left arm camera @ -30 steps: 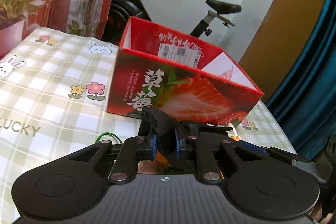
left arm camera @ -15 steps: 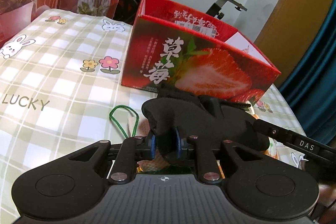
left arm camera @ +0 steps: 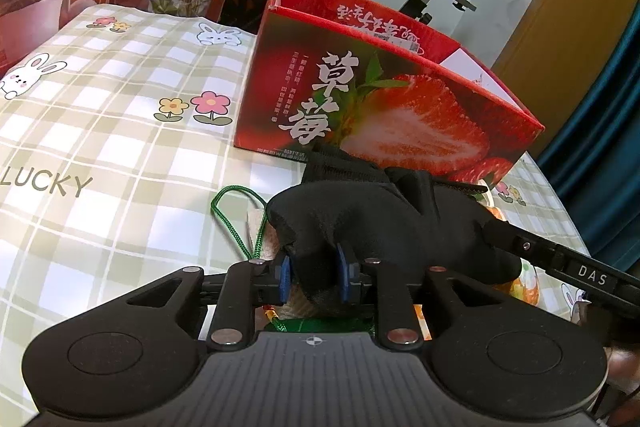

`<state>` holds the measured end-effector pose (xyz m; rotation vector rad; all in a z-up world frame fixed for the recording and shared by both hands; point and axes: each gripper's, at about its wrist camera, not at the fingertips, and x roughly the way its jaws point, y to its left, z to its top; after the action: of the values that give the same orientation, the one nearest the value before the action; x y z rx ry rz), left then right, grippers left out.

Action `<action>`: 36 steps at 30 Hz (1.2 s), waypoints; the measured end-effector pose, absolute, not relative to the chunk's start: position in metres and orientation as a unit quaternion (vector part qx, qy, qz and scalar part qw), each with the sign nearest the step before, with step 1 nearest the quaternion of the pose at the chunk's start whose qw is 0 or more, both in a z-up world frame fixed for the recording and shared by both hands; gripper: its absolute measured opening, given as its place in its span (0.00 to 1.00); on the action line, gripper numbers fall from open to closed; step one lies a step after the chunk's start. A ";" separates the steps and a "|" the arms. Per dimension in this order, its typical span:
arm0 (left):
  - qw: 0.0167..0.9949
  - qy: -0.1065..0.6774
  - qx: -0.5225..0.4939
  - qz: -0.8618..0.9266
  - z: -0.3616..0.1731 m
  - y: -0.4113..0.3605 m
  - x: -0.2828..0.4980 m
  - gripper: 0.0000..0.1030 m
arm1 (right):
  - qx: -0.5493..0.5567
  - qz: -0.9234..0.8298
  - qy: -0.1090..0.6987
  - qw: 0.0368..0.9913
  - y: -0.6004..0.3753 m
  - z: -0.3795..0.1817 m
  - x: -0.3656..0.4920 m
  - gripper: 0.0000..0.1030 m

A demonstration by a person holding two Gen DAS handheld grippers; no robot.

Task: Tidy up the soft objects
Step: 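Lift the black eye mask with both grippers off the pile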

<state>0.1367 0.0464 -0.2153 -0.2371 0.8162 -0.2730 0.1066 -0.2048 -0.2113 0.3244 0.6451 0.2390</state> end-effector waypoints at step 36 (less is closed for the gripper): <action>0.897 0.406 -0.117 -0.128 -0.221 0.048 0.140 0.22 | 0.140 0.175 0.250 0.942 -0.199 -0.176 0.094 0.21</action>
<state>0.1396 0.0484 -0.2209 -0.2434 0.8399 -0.2649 0.0941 -0.1989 -0.1763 0.2847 0.5094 0.3572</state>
